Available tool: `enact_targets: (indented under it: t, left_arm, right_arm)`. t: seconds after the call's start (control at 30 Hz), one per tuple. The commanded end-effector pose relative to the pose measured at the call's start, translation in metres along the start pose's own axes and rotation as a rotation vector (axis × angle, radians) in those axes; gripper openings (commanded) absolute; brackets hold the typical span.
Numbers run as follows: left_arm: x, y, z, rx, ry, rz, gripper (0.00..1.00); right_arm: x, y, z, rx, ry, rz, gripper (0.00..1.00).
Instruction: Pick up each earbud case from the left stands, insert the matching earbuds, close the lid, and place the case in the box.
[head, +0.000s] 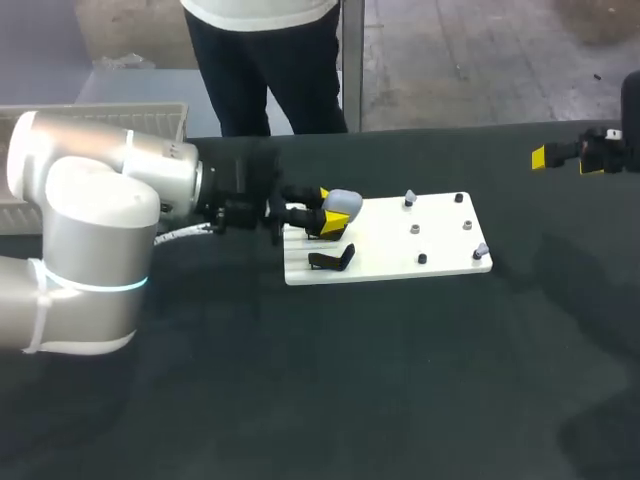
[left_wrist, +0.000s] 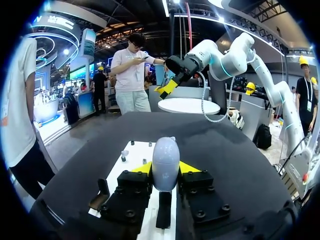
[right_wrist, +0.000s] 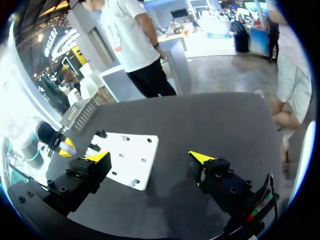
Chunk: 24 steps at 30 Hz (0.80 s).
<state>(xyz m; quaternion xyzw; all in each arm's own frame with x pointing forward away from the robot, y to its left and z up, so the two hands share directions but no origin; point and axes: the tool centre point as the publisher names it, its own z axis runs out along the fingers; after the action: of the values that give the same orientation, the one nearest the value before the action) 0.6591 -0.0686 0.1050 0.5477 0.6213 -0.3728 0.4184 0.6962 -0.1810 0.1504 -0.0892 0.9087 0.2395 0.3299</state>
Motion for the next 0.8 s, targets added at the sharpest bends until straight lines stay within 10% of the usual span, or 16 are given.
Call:
enact_targets:
  t: [0.03,0.8]
  left_arm:
    - [-0.004,0.0,0.012,-0.014,-0.013,0.002,0.0]
    - [-0.038,0.01,0.035,-0.03,-0.065,0.053,0.0]
  right_arm:
    - [0.003,0.02,0.011,-0.003,0.013,-0.035,1.0]
    - [0.025,0.121,0.055,-0.181,0.123,-0.182,1.0]
